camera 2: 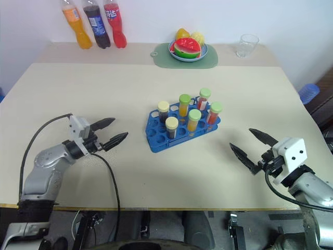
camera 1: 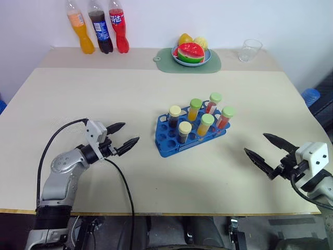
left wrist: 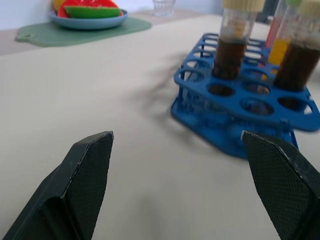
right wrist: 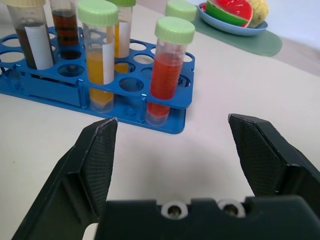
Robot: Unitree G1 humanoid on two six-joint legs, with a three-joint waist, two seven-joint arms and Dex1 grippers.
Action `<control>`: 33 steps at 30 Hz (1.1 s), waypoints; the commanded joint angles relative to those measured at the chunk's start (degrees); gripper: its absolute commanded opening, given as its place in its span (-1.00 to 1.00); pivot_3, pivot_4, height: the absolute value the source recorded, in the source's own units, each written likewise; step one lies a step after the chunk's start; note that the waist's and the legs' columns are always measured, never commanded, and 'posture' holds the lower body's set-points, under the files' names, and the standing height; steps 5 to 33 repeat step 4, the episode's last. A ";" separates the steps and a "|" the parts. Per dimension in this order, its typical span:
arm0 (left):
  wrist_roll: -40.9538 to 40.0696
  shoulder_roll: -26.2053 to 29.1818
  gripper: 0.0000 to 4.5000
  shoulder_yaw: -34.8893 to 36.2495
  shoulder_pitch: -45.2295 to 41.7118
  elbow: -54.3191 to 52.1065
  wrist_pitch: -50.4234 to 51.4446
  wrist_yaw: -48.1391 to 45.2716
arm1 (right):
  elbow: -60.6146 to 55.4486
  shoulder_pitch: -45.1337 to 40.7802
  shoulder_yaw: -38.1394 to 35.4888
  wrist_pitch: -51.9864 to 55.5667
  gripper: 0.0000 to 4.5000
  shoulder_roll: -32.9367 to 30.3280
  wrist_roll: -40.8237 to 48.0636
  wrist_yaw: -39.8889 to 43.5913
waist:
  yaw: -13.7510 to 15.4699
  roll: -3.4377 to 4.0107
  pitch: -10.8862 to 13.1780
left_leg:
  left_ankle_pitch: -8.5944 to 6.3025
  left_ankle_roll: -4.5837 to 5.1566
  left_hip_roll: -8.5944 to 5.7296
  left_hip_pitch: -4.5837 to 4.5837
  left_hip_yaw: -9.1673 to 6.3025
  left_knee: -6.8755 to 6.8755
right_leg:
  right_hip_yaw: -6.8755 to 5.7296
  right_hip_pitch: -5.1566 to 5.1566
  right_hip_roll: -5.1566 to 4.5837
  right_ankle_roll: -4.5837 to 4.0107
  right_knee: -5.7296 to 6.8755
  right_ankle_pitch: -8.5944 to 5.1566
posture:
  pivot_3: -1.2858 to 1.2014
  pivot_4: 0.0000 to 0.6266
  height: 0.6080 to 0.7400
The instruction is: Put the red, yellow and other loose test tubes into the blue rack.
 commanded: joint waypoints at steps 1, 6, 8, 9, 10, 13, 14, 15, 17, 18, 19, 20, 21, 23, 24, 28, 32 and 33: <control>-2.34 1.24 0.87 1.71 1.90 -4.28 1.43 -0.11 | 0.69 -1.52 -0.64 -0.25 0.75 -1.21 0.88 1.21 | -0.06 0.00 0.00 | 0.00 0.00 0.00 0.00 0.01 0.00 | 0.00 0.00 0.00 0.00 -0.01 0.00 | 0.03 -0.52 1.00; -2.97 1.76 0.87 1.85 3.10 -5.53 3.12 0.44 | 1.51 -2.14 -0.82 -0.32 0.75 -1.23 0.67 1.86 | -0.04 0.00 0.00 | 0.00 0.00 0.00 0.01 0.01 0.00 | 0.00 0.00 0.00 0.00 0.00 0.00 | 0.03 -0.52 1.00; -2.97 1.76 0.87 1.85 3.10 -5.53 3.12 0.44 | 1.51 -2.14 -0.82 -0.32 0.75 -1.23 0.67 1.86 | -0.04 0.00 0.00 | 0.00 0.00 0.00 0.01 0.01 0.00 | 0.00 0.00 0.00 0.00 0.00 0.00 | 0.03 -0.52 1.00; -2.97 1.76 0.87 1.85 3.10 -5.53 3.12 0.44 | 1.51 -2.14 -0.82 -0.32 0.75 -1.23 0.67 1.86 | -0.04 0.00 0.00 | 0.00 0.00 0.00 0.01 0.01 0.00 | 0.00 0.00 0.00 0.00 0.00 0.00 | 0.03 -0.52 1.00; -2.97 1.76 0.87 1.85 3.10 -5.53 3.12 0.44 | 1.51 -2.14 -0.82 -0.32 0.75 -1.23 0.67 1.86 | -0.04 0.00 0.00 | 0.00 0.00 0.00 0.01 0.01 0.00 | 0.00 0.00 0.00 0.00 0.00 0.00 | 0.03 -0.52 1.00; -2.97 1.76 0.87 1.85 3.10 -5.53 3.12 0.44 | 1.51 -2.14 -0.82 -0.32 0.75 -1.23 0.67 1.86 | -0.04 0.00 0.00 | 0.00 0.00 0.00 0.01 0.01 0.00 | 0.00 0.00 0.00 0.00 0.00 0.00 | 0.03 -0.52 1.00; -2.97 1.76 0.87 1.85 3.10 -5.53 3.12 0.44 | 1.51 -2.14 -0.82 -0.32 0.75 -1.23 0.67 1.86 | -0.04 0.00 0.00 | 0.00 0.00 0.00 0.01 0.01 0.00 | 0.00 0.00 0.00 0.00 0.00 0.00 | 0.03 -0.52 1.00; -2.97 1.76 0.87 1.85 3.10 -5.53 3.12 0.44 | 1.51 -2.14 -0.82 -0.32 0.75 -1.23 0.67 1.86 | -0.04 0.00 0.00 | 0.00 0.00 0.00 0.01 0.01 0.00 | 0.00 0.00 0.00 0.00 0.00 0.00 | 0.03 -0.52 1.00; -2.97 1.76 0.87 1.85 3.10 -5.53 3.12 0.44 | 1.51 -2.14 -0.82 -0.32 0.75 -1.23 0.67 1.86 | -0.04 0.00 0.00 | 0.00 0.00 0.00 0.01 0.01 0.00 | 0.00 0.00 0.00 0.00 0.00 0.00 | 0.03 -0.52 1.00; -2.97 1.76 0.87 1.85 3.10 -5.53 3.12 0.44 | 1.51 -2.14 -0.82 -0.32 0.75 -1.23 0.67 1.86 | -0.04 0.00 0.00 | 0.00 0.00 0.00 0.01 0.01 0.00 | 0.00 0.00 0.00 0.00 0.00 0.00 | 0.03 -0.52 1.00; -2.97 1.76 0.87 1.85 3.10 -5.53 3.12 0.44 | 1.51 -2.14 -0.82 -0.32 0.75 -1.23 0.67 1.86 | -0.04 0.00 0.00 | 0.00 0.00 0.00 0.01 0.01 0.00 | 0.00 0.00 0.00 0.00 0.00 0.00 | 0.03 -0.52 1.00; -2.97 1.76 0.87 1.85 3.10 -5.53 3.12 0.44 | 1.51 -2.14 -0.82 -0.32 0.75 -1.23 0.67 1.86 | -0.04 0.00 0.00 | 0.00 0.00 0.00 0.01 0.01 0.00 | 0.00 0.00 0.00 0.00 0.00 0.00 | 0.03 -0.52 1.00; -2.97 1.76 0.87 1.85 3.10 -5.53 3.12 0.44 | 1.51 -2.14 -0.82 -0.32 0.75 -1.23 0.67 1.86 | -0.04 0.00 0.00 | 0.00 0.00 0.00 0.01 0.01 0.00 | 0.00 0.00 0.00 0.00 0.00 0.00 | 0.03 -0.52 1.00; -2.97 1.76 0.87 1.85 3.10 -5.53 3.12 0.44 | 1.51 -2.14 -0.82 -0.32 0.75 -1.23 0.67 1.86 | -0.04 0.00 0.00 | 0.00 0.00 0.00 0.01 0.01 0.00 | 0.00 0.00 0.00 0.00 0.00 0.00 | 0.03 -0.52 1.00; -2.97 1.76 0.87 1.85 3.10 -5.53 3.12 0.44 | 1.51 -2.14 -0.82 -0.32 0.75 -1.23 0.67 1.86 | -0.04 0.00 0.00 | 0.00 0.00 0.00 0.01 0.01 0.00 | 0.00 0.00 0.00 0.00 0.00 0.00 | 0.03 -0.52 1.00; -2.97 1.76 0.87 1.85 3.10 -5.53 3.12 0.44 | 1.51 -2.14 -0.82 -0.32 0.75 -1.23 0.67 1.86 | -0.04 0.00 0.00 | 0.00 0.00 0.00 0.01 0.01 0.00 | 0.00 0.00 0.00 0.00 0.00 0.00 | 0.03 -0.52 1.00; -2.97 1.76 0.87 1.85 3.10 -5.53 3.12 0.44 | 1.51 -2.14 -0.82 -0.32 0.75 -1.23 0.67 1.86 | -0.04 0.00 0.00 | 0.00 0.00 0.00 0.01 0.01 0.00 | 0.00 0.00 0.00 0.00 0.00 0.00 | 0.03 -0.52 1.00; -2.97 1.76 0.87 1.85 3.10 -5.53 3.12 0.44 | 1.51 -2.14 -0.82 -0.32 0.75 -1.23 0.67 1.86 | -0.04 0.00 0.00 | 0.00 0.00 0.00 0.01 0.01 0.00 | 0.00 0.00 0.00 0.00 0.00 0.00 | 0.03 -0.52 1.00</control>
